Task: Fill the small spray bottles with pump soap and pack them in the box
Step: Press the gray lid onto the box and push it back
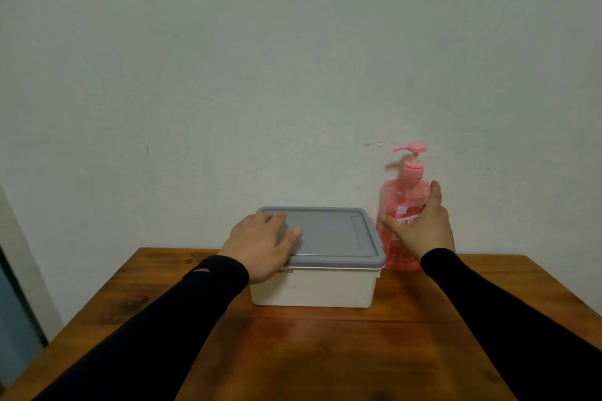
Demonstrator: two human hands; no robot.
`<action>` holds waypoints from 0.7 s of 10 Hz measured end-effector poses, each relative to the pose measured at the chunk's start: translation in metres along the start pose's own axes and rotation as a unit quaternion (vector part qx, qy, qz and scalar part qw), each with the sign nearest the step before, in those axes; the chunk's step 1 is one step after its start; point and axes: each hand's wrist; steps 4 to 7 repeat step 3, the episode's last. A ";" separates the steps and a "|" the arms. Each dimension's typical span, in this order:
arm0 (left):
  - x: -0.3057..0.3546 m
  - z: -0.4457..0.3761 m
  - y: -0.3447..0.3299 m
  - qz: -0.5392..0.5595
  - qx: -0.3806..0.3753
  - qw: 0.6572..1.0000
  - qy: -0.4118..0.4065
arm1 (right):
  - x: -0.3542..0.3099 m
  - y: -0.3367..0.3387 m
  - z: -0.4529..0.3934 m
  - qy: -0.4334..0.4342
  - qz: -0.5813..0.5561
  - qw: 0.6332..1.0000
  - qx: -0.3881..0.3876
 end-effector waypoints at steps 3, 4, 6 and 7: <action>0.008 0.019 0.013 0.006 -0.010 1.000 0.015 | -0.012 0.028 0.013 0.001 0.063 0.996 -0.064; 0.008 0.019 0.013 0.006 -0.010 1.000 0.015 | -0.012 0.028 0.013 0.001 0.063 0.996 -0.064; 0.008 0.019 0.013 0.006 -0.010 1.000 0.015 | -0.012 0.028 0.013 0.001 0.063 0.996 -0.064; 0.008 0.019 0.013 0.006 -0.010 1.000 0.015 | -0.012 0.028 0.013 0.001 0.063 0.996 -0.064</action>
Point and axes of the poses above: each hand's wrist, its own z-axis away from the middle knuckle, its own y-axis out of the back of the hand, x = y × z, and after that the axes turned 12 degrees about y, right-handed
